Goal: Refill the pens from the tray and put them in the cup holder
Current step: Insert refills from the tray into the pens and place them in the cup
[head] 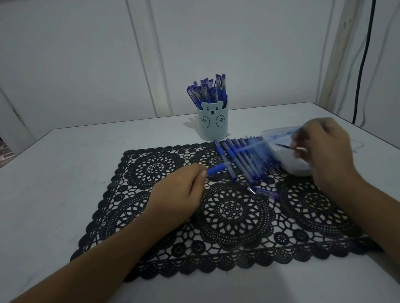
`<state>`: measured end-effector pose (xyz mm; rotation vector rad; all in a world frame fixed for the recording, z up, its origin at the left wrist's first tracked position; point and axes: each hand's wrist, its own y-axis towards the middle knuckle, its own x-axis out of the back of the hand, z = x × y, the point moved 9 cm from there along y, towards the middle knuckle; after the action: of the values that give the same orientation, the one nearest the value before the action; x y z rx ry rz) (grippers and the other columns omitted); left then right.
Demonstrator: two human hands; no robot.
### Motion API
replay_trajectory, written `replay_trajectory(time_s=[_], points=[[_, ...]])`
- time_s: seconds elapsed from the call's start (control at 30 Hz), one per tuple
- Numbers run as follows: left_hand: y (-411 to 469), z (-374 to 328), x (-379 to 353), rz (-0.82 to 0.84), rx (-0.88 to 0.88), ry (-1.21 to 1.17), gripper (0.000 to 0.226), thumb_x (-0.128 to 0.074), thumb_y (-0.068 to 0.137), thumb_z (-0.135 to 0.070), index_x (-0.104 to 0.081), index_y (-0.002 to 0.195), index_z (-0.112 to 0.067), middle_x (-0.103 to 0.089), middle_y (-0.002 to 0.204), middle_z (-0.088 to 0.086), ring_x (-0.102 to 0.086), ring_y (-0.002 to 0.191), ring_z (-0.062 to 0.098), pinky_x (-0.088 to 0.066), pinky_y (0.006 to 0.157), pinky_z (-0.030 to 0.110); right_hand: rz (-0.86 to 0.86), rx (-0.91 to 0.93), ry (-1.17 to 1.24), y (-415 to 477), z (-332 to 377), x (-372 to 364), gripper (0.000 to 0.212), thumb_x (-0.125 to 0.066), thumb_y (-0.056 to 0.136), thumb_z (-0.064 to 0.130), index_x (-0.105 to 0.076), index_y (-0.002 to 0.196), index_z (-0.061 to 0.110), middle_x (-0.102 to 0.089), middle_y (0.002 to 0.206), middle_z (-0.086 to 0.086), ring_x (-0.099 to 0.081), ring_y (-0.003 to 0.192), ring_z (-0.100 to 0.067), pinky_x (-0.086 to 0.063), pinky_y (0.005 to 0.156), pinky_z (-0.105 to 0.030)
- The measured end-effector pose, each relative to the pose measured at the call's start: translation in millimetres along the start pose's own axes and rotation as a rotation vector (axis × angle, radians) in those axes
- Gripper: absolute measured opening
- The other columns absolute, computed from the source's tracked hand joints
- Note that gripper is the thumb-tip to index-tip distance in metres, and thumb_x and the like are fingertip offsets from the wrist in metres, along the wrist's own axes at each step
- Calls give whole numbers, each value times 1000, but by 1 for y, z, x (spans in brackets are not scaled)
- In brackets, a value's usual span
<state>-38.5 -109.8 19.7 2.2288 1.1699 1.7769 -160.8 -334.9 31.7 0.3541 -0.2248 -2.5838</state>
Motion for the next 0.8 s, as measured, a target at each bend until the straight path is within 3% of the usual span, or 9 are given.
replay_trajectory(time_s=[0.1,0.23,0.3,0.37,0.43,0.53,0.63,0.73,0.8], points=[[0,1,0,-1,13,7,18,-38,96,-29,-56,97,-25,-51,70,-11,-49,67,6,-34,55,15,-88,210,-99,8,20,18,15,-47,87,7,-48,77,18,-60,75,-7,-61,65,-14,-53,64,-32],[0,0,1,-4,13,8,18,-39,96,-28,-56,97,-24,-52,70,-10,-49,66,7,-33,55,16,120,572,-682,-9,31,-14,7,-56,87,7,-51,83,11,-57,74,0,-54,64,-3,-41,61,-5],[0,0,1,-4,8,8,18,-39,97,-27,-56,97,-23,-51,70,-10,-49,66,7,-33,55,16,252,714,-934,-19,20,-38,8,-58,84,6,-53,80,8,-56,71,-1,-51,60,-10,-42,57,-12],[0,0,1,-2,8,11,19,-38,97,-28,-56,98,-23,-51,71,-11,-49,67,6,-34,56,16,333,805,-1111,-23,7,-52,9,-63,80,4,-55,76,5,-59,70,-8,-54,59,-24,-45,53,-31],[0,0,1,1,9,13,19,-38,96,-28,-56,99,-24,-51,71,-12,-49,68,6,-34,56,15,393,870,-1250,-24,-5,-58,12,-68,74,4,-56,74,5,-59,67,-11,-55,58,-30,-44,51,-34],[0,0,1,1,7,16,19,-38,96,-29,-56,98,-23,-51,71,-12,-48,68,5,-34,56,14,407,870,-1358,-23,-13,-57,14,-70,76,19,-60,79,10,-61,74,-8,-56,68,-29,-44,61,-37],[0,0,1,3,9,15,20,-37,96,-29,-56,98,-23,-50,70,-12,-48,67,4,-34,55,15,345,813,-1279,-17,-3,-49,21,-61,84,32,-64,83,11,-63,79,-7,-57,75,-28,-48,69,-39],[0,-1,1,2,6,19,21,-37,96,-29,-57,98,-23,-51,71,-12,-48,67,5,-33,55,15,139,785,-1251,-2,12,-30,26,-54,88,27,-67,80,6,-65,79,-14,-59,75,-33,-49,68,-42],[0,-1,0,4,3,19,21,-37,96,-29,-57,98,-23,-52,72,-12,-48,67,5,-34,56,15,85,602,-1398,18,5,-12,26,-50,90,26,-66,87,6,-64,88,-16,-58,85,-35,-44,74,-43]])
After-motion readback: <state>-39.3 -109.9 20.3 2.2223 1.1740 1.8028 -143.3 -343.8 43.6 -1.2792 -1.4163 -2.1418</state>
